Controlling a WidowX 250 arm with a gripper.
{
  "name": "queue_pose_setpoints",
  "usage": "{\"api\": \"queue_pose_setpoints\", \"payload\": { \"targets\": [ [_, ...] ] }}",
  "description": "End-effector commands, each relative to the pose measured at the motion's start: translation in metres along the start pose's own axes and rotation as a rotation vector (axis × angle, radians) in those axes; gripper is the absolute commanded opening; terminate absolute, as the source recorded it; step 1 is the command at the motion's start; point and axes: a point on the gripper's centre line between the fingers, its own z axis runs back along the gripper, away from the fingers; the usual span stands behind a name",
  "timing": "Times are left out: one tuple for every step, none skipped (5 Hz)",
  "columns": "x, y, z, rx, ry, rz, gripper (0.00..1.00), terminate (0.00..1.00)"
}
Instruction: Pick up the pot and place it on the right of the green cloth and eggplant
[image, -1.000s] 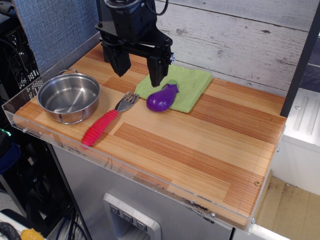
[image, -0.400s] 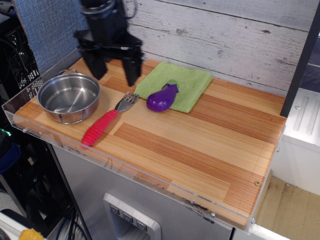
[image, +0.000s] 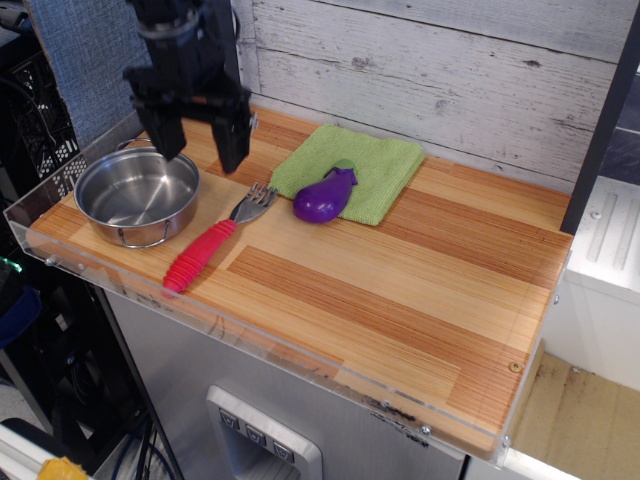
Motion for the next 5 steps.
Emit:
{"api": "queue_pose_setpoints", "payload": {
  "targets": [
    [0.006, -0.002, -0.027, 0.006, 0.072, -0.027, 1.0, 0.0],
    [0.006, 0.003, -0.034, 0.009, 0.095, -0.022, 1.0, 0.0],
    [0.006, 0.009, -0.036, 0.017, 0.102, -0.021, 1.0, 0.0],
    [0.005, 0.011, -0.036, 0.013, 0.099, -0.02, 0.0, 0.0],
    [0.003, 0.012, -0.037, 0.014, 0.103, -0.02, 0.0, 0.0]
  ]
}}
